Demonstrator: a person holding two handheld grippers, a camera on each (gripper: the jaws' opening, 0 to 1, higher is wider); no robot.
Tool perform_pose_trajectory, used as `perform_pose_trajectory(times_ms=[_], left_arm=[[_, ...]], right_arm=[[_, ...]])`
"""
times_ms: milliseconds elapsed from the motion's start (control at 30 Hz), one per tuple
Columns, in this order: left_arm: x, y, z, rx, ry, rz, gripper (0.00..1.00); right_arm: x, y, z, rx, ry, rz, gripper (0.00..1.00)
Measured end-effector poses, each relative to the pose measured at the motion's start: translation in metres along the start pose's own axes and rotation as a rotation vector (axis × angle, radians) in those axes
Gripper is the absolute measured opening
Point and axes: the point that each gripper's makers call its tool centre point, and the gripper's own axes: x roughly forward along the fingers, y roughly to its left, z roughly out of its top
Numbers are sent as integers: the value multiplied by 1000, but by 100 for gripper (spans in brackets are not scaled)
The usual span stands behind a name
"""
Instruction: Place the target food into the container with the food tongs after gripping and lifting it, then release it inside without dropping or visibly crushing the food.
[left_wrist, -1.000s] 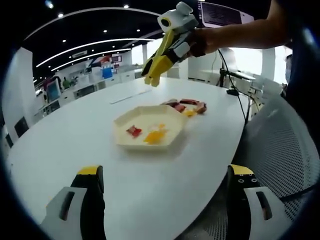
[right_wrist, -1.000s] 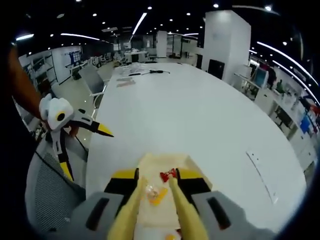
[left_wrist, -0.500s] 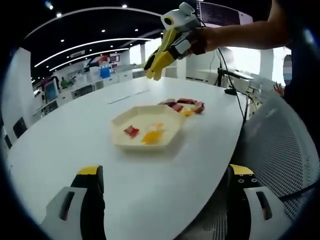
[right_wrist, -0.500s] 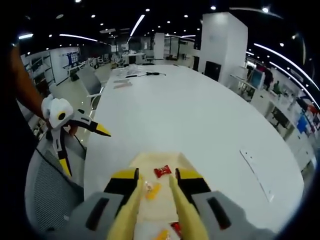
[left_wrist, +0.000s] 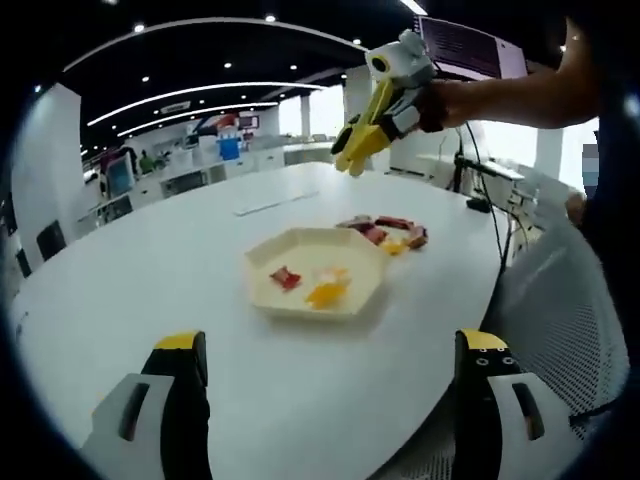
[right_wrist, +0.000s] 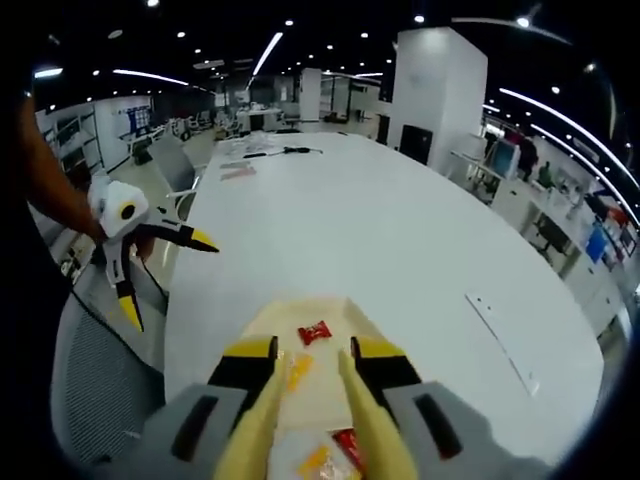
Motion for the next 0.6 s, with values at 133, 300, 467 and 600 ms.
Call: perform_pose_trajectory(times_ms=[133, 300, 467, 600], left_arm=[[-1, -8, 7, -16, -17, -7, 100], [-1, -38, -30, 134, 89, -66, 100], [0, -29, -34, 50, 78, -52, 100], [1, -34, -31, 59, 54, -75, 100]], right_arm=[[-11, -6, -6, 7, -2, -26, 28], [-28, -17, -22, 31, 5, -65, 28], [-49, -27, -41, 46, 16, -101, 28], [-64, -32, -57, 62, 32, -101, 28]])
